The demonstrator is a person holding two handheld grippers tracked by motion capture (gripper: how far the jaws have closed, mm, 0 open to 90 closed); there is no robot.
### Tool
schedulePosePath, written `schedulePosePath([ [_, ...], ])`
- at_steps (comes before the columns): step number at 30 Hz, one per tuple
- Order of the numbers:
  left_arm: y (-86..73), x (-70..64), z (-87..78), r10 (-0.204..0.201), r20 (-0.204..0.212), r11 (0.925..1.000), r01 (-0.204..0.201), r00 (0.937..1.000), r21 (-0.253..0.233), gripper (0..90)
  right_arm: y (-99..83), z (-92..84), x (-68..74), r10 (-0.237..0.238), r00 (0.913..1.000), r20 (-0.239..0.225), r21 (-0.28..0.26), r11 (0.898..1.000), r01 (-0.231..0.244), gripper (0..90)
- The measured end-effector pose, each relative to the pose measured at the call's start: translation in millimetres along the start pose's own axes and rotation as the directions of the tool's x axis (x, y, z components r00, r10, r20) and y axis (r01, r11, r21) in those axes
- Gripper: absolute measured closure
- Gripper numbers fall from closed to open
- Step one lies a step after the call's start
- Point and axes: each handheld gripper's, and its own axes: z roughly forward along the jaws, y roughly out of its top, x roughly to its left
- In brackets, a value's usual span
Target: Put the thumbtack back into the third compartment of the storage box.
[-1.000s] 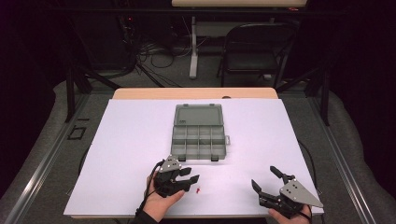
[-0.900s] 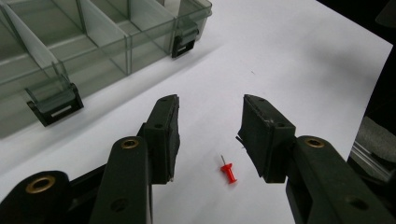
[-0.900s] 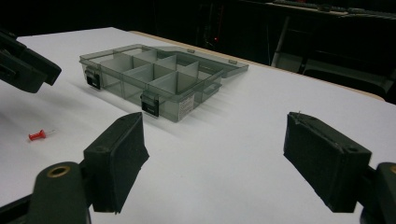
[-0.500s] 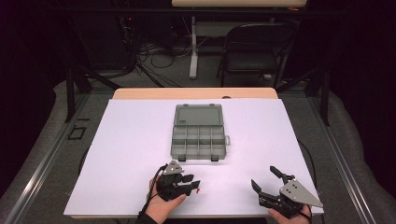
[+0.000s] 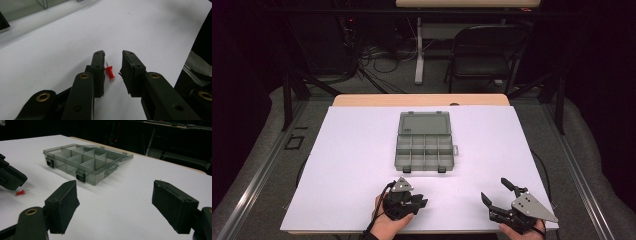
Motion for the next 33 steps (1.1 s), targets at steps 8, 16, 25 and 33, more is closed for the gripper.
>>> schedulePosePath([
  [8,-3.2,-0.2,5.8,0.008,-0.012,0.9994,-0.007,0.9999,0.034,78.5,0.1,-0.2,-0.1,-0.003,1.0000,-0.001,0.000,1.000,0.003,20.2],
  [16,-4.1,-0.2,6.7,0.009,-0.031,0.9996,-0.008,0.9995,0.027,84.5,0.1,-0.2,-0.3,-0.003,1.0000,0.000,-0.001,1.000,0.003,20.2],
  [25,-4.1,-0.3,6.6,0.007,-0.030,0.9996,-0.007,0.9995,0.027,85.7,0.1,-0.3,0.0,-0.003,1.0000,0.000,0.003,1.000,0.003,20.2],
  [33,-3.3,0.1,6.2,-0.004,-0.026,0.9996,0.004,0.9997,0.028,85.8,0.1,-0.3,-0.2,-0.005,1.0000,0.000,0.001,1.000,0.005,20.2],
])
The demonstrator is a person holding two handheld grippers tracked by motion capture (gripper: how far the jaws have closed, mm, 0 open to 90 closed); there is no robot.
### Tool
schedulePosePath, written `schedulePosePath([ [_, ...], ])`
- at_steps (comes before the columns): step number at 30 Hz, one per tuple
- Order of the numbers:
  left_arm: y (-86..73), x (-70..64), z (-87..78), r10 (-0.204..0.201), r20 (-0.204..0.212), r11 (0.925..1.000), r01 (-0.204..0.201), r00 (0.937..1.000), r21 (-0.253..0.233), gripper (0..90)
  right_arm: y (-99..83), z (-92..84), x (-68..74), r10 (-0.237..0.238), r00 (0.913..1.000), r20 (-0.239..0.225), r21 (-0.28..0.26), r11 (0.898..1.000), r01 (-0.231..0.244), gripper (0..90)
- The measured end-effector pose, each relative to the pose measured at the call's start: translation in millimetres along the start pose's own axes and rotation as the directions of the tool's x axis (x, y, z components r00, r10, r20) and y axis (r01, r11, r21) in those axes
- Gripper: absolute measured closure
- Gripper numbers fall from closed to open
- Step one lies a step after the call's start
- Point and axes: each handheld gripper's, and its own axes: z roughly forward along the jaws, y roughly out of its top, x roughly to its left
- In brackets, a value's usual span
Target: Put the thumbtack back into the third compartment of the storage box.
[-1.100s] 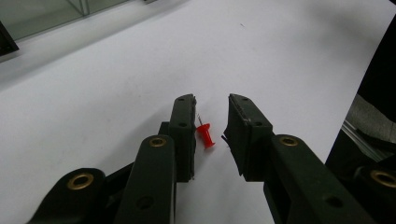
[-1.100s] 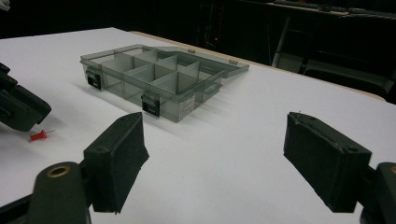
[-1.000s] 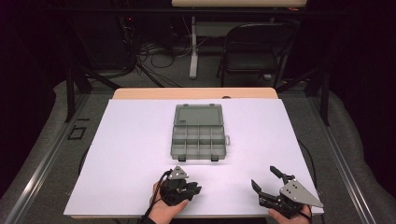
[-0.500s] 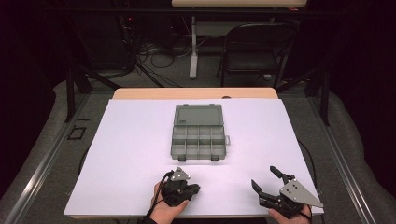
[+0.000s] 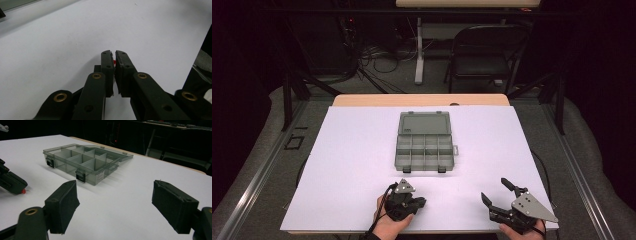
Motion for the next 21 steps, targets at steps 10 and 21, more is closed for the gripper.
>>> schedulePosePath([
  [10,10.6,4.5,-5.7,-0.003,0.000,0.9994,0.003,1.0000,-0.034,85.9,-0.3,0.5,0.0,0.003,1.0000,-0.001,0.001,1.000,-0.003,20.2],
  [21,60.5,21.0,-14.7,0.006,-0.018,0.9954,-0.008,0.9998,-0.095,85.9,-2.9,0.5,-3.1,0.018,0.9998,0.005,0.007,1.000,-0.018,20.2],
])
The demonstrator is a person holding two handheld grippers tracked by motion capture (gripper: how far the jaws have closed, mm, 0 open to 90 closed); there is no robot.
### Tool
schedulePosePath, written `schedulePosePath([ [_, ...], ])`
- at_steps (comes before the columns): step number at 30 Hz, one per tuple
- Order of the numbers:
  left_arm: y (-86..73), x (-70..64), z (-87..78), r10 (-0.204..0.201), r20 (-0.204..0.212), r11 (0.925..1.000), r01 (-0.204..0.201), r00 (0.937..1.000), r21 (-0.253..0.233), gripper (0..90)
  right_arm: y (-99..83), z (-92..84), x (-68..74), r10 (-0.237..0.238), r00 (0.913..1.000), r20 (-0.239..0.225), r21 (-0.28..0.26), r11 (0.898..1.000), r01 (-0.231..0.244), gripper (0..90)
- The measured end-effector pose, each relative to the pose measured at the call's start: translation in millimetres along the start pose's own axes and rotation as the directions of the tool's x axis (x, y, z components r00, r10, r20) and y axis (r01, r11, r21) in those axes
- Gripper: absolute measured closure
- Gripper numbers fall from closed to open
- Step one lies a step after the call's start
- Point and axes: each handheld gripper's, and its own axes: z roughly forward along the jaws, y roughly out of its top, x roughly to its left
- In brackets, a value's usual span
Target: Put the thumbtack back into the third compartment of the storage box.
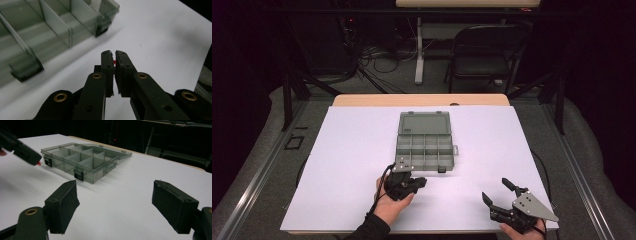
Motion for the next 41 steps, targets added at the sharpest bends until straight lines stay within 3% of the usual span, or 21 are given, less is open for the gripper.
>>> schedulePosePath([
  [7,46.2,21.7,13.9,-0.048,-0.016,0.9987,0.048,0.9987,-0.020,85.9,-0.1,-2.3,0.0,-0.009,1.0000,0.002,-0.002,1.000,0.009,20.2],
  [11,68.1,30.4,25.4,-0.042,-0.037,0.9989,0.041,0.9984,-0.022,85.9,0.3,-3.2,-0.9,-0.001,1.0000,0.004,-0.005,1.000,0.001,20.2],
  [15,80.0,38.0,38.0,-0.041,-0.063,0.9991,0.040,0.9972,-0.012,85.9,0.4,-2.4,0.2,-0.007,1.0000,-0.003,-0.004,1.000,0.007,20.1],
  [23,83.8,54.0,64.8,-0.056,-0.130,0.9984,0.057,0.9900,0.006,85.8,0.0,-2.1,-0.7,-0.004,1.0000,-0.001,0.000,1.000,0.004,20.2],
  [29,83.3,63.3,72.7,-0.079,-0.157,0.9967,0.081,0.9844,0.007,84.9,0.0,-1.8,-0.1,-0.007,1.0000,-0.006,0.003,1.000,0.007,20.2],
  [36,83.2,59.7,67.4,-0.068,-0.149,0.9974,0.071,0.9865,0.013,67.9,0.1,-2.2,-0.4,-0.006,1.0000,-0.006,0.000,1.000,0.006,20.2],
  [41,78.5,56.3,42.7,-0.050,-0.135,0.9973,0.042,0.9897,-0.060,48.4,-0.2,-2.0,-0.2,-0.008,1.0000,-0.003,0.004,1.000,0.008,20.2],
])
